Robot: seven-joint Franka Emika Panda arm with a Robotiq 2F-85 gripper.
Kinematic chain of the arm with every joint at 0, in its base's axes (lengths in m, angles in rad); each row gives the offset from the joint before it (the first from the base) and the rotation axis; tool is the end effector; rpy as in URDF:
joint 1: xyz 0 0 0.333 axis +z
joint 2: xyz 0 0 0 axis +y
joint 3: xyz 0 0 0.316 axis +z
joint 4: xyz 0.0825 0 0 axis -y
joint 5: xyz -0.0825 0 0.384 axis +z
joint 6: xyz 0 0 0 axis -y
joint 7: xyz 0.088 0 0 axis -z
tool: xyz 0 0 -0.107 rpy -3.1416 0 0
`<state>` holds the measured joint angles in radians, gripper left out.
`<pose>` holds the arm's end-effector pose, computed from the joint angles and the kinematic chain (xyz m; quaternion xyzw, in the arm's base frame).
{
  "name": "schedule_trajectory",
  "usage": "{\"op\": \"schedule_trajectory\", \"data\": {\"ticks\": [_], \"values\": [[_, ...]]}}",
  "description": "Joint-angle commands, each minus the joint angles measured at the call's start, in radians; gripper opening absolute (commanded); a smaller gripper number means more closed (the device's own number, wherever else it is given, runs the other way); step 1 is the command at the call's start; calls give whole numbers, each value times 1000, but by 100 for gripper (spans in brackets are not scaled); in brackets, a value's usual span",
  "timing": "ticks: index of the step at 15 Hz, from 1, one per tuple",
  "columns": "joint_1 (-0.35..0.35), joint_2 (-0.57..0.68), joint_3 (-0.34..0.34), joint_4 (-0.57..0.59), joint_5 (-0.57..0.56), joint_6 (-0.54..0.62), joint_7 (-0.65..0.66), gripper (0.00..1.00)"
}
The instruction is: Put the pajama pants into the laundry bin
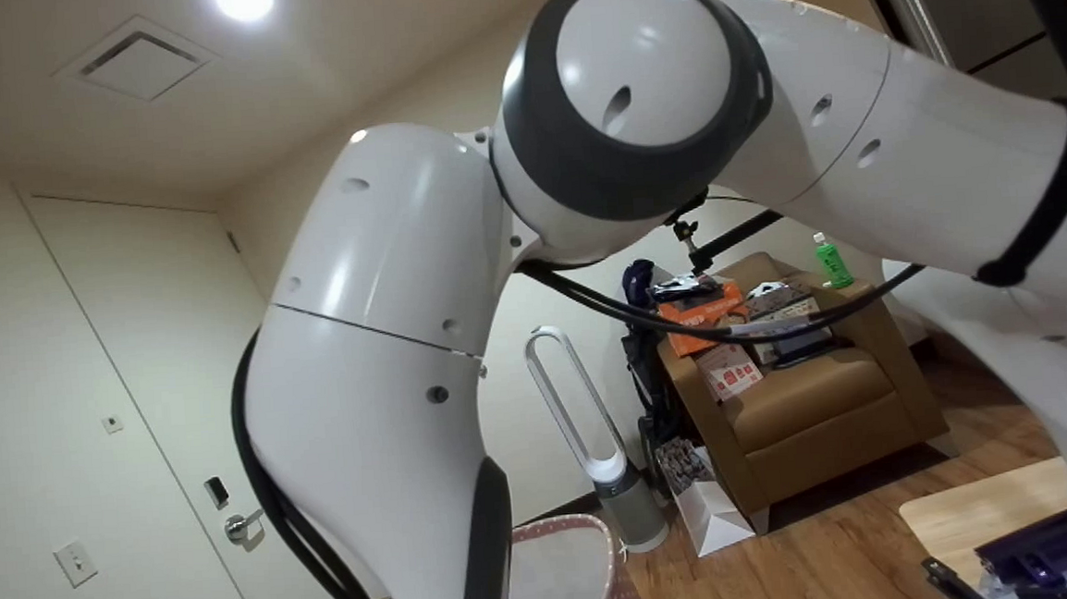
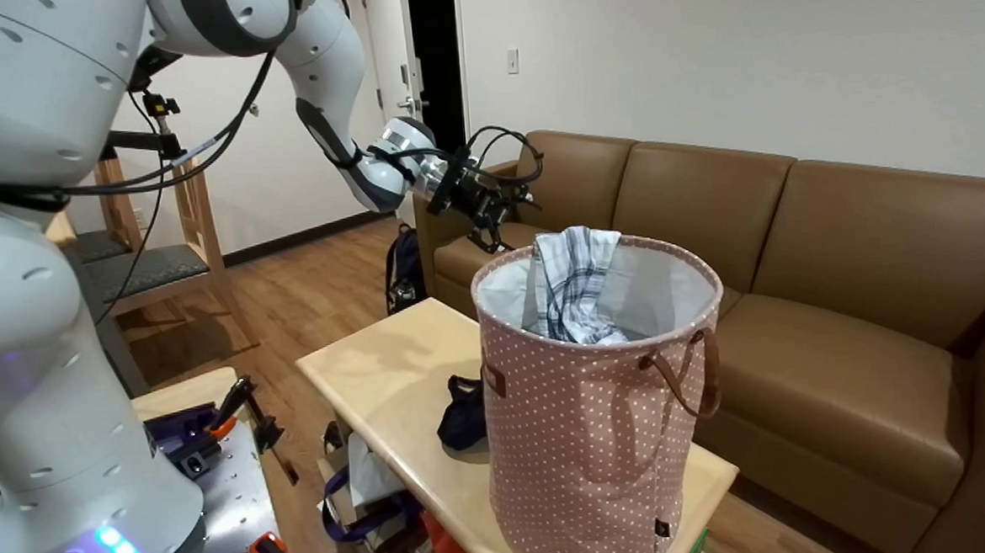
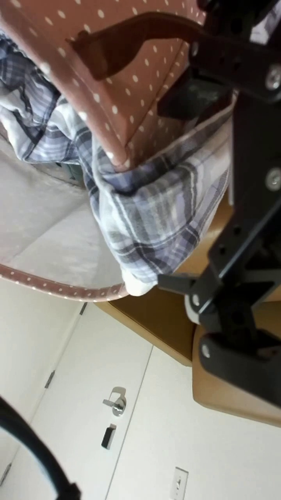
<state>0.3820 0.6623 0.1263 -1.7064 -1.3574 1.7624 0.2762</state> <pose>0.6104 0.2314 0.2208 0.7288 0.3825 -0.0099 0.5678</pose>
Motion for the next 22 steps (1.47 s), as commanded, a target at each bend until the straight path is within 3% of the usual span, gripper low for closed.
{"op": "schedule_trajectory", "data": {"ticks": [1,12,16,17,19,22], "values": [[-11,40,9,28,-16,-47,-13,100],[-13,92,-9,108,-54,-42,118,100],[-14,99,-20,142,-45,-60,108,99],[-15,101,-21,147,-53,-56,108,95],[-24,104,-17,154,-46,-39,106,71],[-31,110,-12,164,-33,-32,80,54]]}}
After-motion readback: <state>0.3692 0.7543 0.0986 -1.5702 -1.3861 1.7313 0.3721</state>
